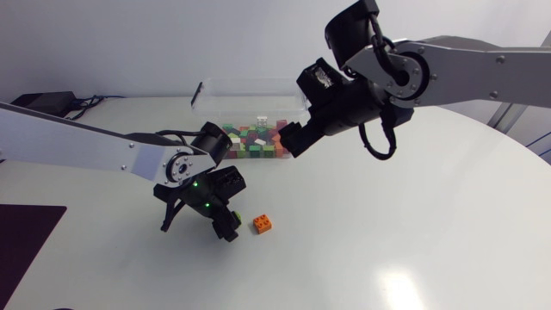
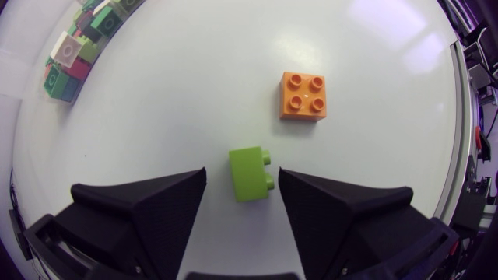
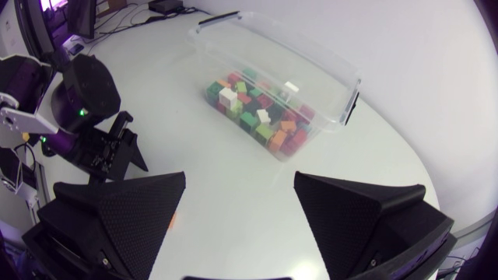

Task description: Place the duplo bricks in the container

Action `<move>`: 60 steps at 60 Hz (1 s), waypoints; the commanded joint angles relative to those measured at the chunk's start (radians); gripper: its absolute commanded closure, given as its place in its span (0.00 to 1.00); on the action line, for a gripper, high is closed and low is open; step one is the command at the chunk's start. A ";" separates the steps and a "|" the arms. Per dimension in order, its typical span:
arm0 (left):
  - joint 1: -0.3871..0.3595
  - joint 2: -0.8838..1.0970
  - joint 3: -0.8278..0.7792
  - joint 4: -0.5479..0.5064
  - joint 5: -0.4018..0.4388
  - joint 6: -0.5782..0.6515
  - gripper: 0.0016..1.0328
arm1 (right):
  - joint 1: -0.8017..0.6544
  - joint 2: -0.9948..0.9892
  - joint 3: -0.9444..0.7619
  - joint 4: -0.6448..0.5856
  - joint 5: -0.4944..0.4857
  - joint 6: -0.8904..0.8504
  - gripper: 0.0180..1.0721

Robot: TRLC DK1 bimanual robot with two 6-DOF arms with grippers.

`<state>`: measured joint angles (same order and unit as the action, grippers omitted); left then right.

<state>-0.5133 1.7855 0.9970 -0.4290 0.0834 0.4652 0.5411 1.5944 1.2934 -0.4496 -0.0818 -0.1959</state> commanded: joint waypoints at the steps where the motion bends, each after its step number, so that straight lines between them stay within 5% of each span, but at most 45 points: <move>1: -0.007 0.035 0.032 -0.011 -0.011 -0.031 0.59 | 0.014 0.010 -0.025 -0.041 -0.009 -0.034 0.04; 4: -0.008 0.049 0.035 -0.010 -0.011 -0.034 0.68 | 0.026 0.032 -0.020 -0.075 -0.007 -0.022 0.04; 22: -0.007 0.055 0.028 -0.011 -0.011 -0.033 0.73 | 0.112 0.177 0.050 -0.221 0.007 0.127 0.05; 60: 0.220 -0.314 0.078 -0.063 0.056 -0.030 0.73 | 0.252 0.500 0.277 -0.405 0.008 0.308 0.12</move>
<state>-0.3191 1.5135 1.0279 -0.4793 0.1204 0.4446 0.7853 2.0510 1.5295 -0.8349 -0.0807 0.0799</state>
